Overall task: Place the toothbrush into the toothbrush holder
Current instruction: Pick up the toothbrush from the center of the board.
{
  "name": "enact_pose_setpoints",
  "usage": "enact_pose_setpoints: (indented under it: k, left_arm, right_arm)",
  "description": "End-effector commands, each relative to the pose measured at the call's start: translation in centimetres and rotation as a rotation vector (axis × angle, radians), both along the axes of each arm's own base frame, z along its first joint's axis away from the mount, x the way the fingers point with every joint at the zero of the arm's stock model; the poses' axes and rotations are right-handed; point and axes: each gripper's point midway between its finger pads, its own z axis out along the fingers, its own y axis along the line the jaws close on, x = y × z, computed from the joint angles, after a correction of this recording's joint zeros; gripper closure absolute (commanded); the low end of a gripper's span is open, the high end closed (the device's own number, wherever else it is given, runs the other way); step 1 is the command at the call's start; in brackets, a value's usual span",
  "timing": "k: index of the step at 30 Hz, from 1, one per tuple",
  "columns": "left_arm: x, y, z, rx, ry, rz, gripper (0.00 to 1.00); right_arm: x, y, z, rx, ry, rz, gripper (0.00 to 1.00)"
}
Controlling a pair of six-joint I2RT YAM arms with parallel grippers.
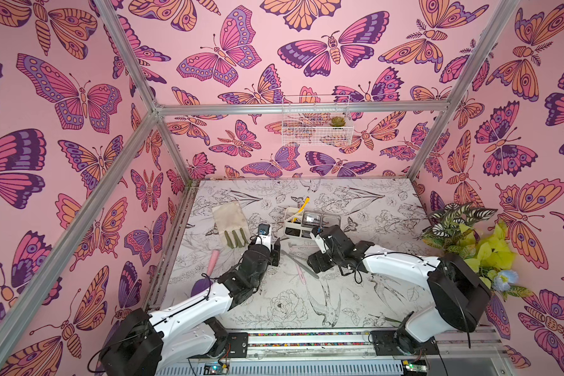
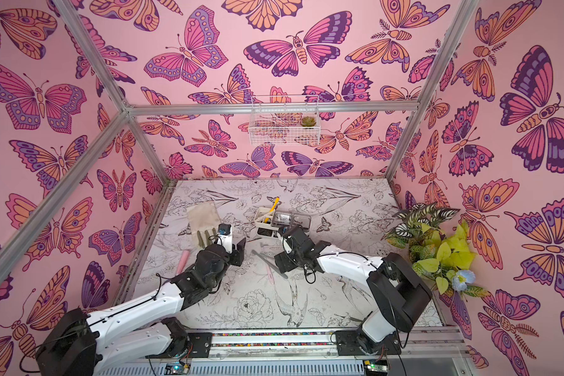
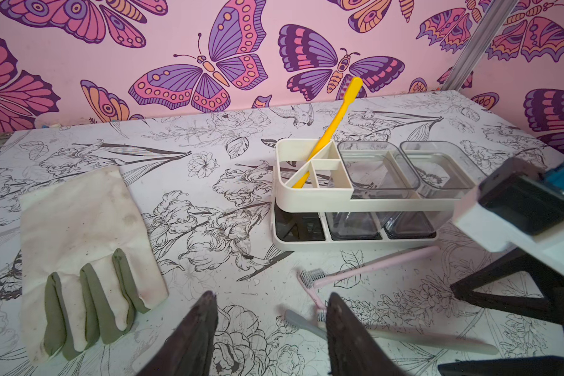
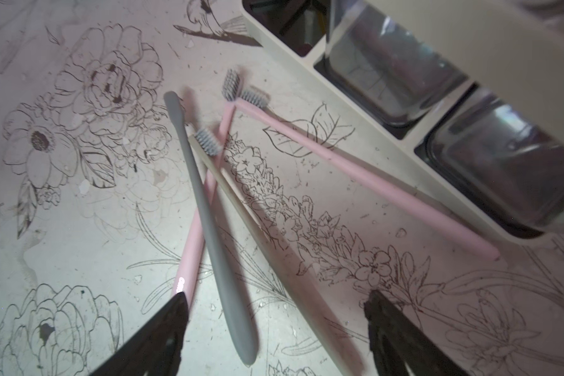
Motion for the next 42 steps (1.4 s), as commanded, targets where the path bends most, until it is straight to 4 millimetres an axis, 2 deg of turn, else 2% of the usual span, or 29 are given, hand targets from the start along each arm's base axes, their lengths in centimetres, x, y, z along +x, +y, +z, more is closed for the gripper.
enact_pose_setpoints:
  k: [1, 2, 3, 7, 21, 35, 42]
  left_arm:
    - [0.0, 0.1, 0.0, -0.006, 0.011, 0.012, 0.45]
    - [0.0, 0.0, -0.1, -0.007, 0.013, 0.009, 0.45]
    - [0.0, 0.0, -0.1, -0.007, 0.014, 0.009, 0.45]
    - [0.0, -0.2, -0.3, -0.012, 0.022, 0.003, 0.45]
    - [0.1, -0.6, -0.9, -0.007, 0.044, -0.007, 0.45]
    - [0.1, -1.0, -1.1, -0.014, 0.055, -0.021, 0.44]
    - [0.0, -1.4, -1.0, -0.019, 0.058, -0.046, 0.44]
  right_arm:
    - [0.1, -0.5, -0.1, -0.045, -0.005, -0.025, 0.17]
    - [0.0, -0.5, -0.2, -0.049, -0.002, -0.024, 0.22]
    - [-0.3, -0.7, -1.5, -0.074, 0.025, -0.02, 0.25]
    - [-0.5, -0.8, -2.3, -0.089, 0.047, -0.012, 0.31]
    - [0.4, -1.4, -2.8, -0.174, 0.049, -0.044, 0.37]
    - [-0.3, -2.7, -4.5, -0.234, 0.088, -0.066, 0.43]
    - [-0.4, -2.5, -4.5, -0.219, 0.091, -0.067, 0.46]
